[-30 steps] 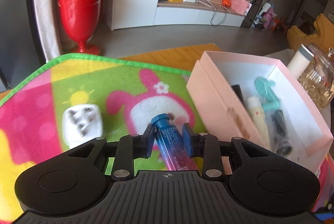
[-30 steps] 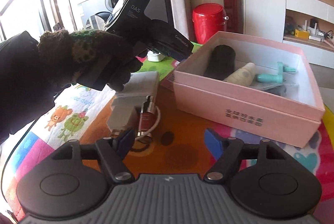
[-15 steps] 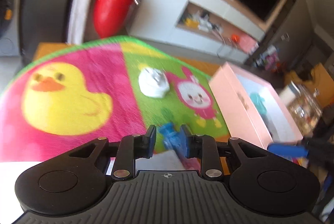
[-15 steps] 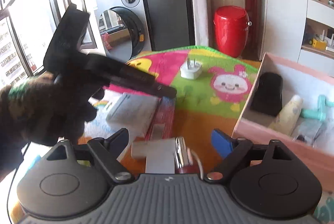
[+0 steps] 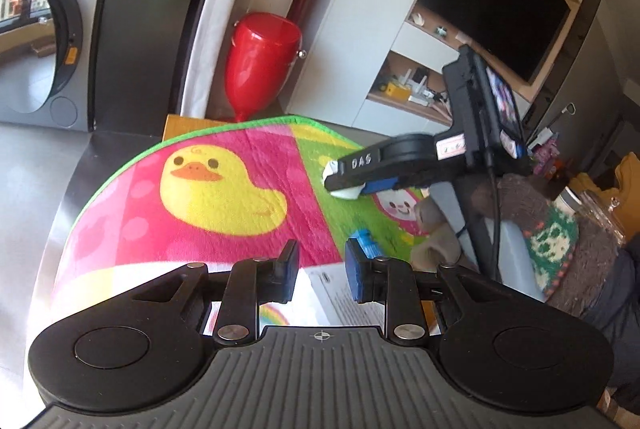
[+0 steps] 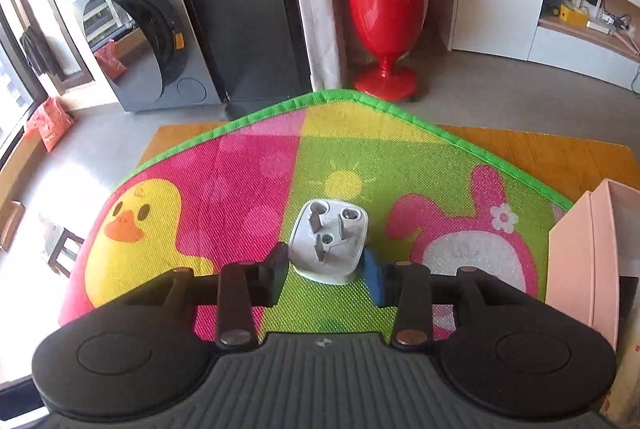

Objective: Organize rigid objects

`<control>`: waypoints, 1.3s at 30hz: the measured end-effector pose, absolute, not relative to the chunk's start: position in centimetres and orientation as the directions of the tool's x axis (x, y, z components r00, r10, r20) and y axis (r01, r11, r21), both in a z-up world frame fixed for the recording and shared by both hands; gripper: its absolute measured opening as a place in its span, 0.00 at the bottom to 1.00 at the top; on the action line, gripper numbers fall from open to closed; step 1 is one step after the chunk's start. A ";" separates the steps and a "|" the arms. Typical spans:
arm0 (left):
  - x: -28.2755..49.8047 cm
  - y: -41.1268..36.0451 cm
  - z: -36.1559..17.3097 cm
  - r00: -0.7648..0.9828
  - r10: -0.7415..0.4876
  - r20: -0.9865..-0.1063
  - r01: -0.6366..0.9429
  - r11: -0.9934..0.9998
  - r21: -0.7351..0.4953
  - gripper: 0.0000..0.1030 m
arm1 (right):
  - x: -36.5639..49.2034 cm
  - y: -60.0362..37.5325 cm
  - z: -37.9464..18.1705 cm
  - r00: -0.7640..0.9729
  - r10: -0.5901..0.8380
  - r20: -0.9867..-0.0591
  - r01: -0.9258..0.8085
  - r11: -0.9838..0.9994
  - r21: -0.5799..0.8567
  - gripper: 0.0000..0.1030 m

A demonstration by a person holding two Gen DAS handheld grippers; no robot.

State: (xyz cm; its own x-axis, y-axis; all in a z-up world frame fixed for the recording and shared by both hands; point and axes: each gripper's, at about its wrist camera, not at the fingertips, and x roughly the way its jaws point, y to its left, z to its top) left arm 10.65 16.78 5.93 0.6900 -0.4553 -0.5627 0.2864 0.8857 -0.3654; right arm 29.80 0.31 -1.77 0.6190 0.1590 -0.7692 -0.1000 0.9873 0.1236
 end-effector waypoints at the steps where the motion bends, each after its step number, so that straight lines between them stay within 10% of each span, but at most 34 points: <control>1: 10.2 16.7 5.7 0.681 -0.456 -0.572 0.286 0.886 -0.366 0.27 | 29.2 0.2 -1.4 0.625 0.166 -0.763 -0.104 0.986 0.129 0.37; 11: 10.5 13.3 2.6 0.679 -0.411 -0.609 0.199 0.901 -0.387 0.37 | 12.1 -6.8 4.8 0.712 0.277 -0.645 -0.219 0.961 0.170 0.35; 21: 6.5 8.5 6.9 0.658 -0.474 -0.585 0.383 0.879 -0.283 0.36 | 1.0 -13.6 -0.8 0.753 0.161 -0.638 -0.125 0.987 0.101 0.21; 26: 3.6 5.2 5.2 0.504 -0.518 -0.691 0.453 0.840 -0.300 0.36 | -1.1 -15.1 -3.0 0.789 0.087 -0.608 -0.085 0.996 0.032 0.65; 39: 6.9 3.0 1.9 0.593 -0.418 -0.688 0.424 0.889 -0.174 0.51 | -3.1 -14.7 -5.1 0.813 0.086 -0.576 -0.057 0.996 0.069 0.86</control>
